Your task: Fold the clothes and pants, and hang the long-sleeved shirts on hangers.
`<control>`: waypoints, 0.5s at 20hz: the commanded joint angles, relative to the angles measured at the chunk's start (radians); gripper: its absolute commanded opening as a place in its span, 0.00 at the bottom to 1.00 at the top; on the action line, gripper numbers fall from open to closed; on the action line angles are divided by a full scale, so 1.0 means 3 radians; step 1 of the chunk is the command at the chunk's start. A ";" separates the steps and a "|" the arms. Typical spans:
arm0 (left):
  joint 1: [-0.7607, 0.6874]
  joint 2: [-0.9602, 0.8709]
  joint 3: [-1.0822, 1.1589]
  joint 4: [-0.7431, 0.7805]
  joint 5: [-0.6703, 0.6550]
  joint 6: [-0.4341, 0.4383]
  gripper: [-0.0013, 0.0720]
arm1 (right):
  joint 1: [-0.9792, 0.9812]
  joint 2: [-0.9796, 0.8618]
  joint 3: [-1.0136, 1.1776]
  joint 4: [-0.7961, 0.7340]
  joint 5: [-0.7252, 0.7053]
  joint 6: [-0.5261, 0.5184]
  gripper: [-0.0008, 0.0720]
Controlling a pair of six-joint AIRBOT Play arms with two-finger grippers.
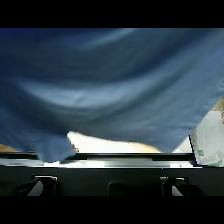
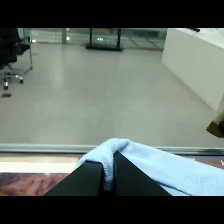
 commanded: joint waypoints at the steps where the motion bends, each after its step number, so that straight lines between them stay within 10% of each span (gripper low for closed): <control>1: -0.0003 -0.0418 -0.0006 -0.0107 -0.0532 0.0001 0.04 | 0.0003 -0.0498 -0.0038 -0.0004 0.0491 0.0294 0.06; 10: -0.0552 -0.2920 -0.0170 -0.0187 -0.0584 0.0104 0.04 | 0.0009 -0.2491 -0.0690 0.0118 0.0278 0.0196 0.06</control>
